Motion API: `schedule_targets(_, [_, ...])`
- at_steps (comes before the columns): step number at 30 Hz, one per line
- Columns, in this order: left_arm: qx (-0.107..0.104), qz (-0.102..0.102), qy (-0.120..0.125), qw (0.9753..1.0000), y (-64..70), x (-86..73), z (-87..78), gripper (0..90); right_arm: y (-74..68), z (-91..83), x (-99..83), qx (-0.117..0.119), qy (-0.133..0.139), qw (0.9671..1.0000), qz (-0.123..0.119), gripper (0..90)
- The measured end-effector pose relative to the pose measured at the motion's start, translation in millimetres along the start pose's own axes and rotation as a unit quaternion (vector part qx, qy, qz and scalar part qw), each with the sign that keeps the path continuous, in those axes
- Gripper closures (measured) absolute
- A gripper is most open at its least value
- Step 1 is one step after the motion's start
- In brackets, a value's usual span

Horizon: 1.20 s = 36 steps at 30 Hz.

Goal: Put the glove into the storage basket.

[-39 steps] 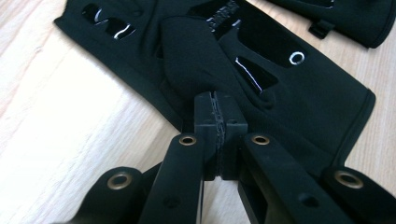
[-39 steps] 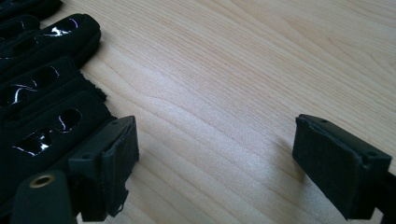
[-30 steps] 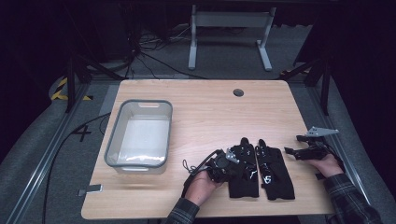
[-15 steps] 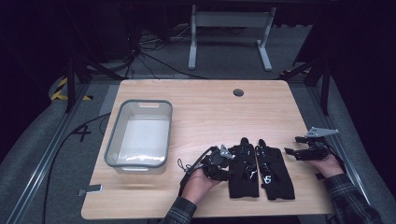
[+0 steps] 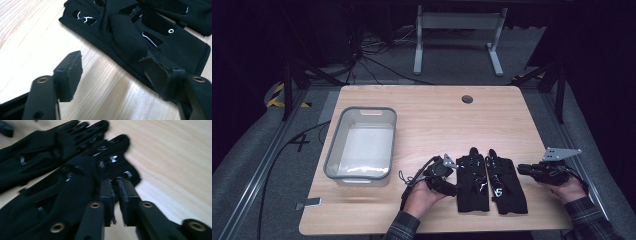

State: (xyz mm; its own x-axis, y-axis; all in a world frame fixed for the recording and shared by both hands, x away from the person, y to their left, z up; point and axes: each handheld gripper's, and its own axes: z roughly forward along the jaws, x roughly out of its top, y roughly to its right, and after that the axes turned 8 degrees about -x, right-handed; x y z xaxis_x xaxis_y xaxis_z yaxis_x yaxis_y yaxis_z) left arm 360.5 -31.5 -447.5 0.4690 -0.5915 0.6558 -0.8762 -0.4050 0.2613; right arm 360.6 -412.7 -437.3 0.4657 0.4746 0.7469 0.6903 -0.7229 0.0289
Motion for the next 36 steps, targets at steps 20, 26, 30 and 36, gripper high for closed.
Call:
schedule_targets(20, [-0.005, 0.002, -0.015, 0.9999, 1.9, 0.6, 12.8, 24.7, -24.6, 8.8, -10.1, 0.045, -0.053, 0.9967, -0.042, 89.6])
schedule_targets(26, [0.0, -0.004, -0.008, 1.0, 1.1, 1.8, 14.5, 25.2, -31.5, 14.0, -5.9, 0.055, -0.053, 0.9957, -0.052, 89.8])
schedule_targets(30, [0.003, -0.004, -0.006, 1.0, 2.0, 4.0, 17.5, 25.9, -33.9, 15.8, -4.1, 0.056, -0.054, 0.9953, -0.057, 89.7])
schedule_targets(36, [-0.003, -0.01, -0.004, 0.9999, 2.8, 6.3, 20.5, 32.7, -35.1, 17.5, -3.0, 0.06, -0.053, 0.995, -0.06, 89.8])
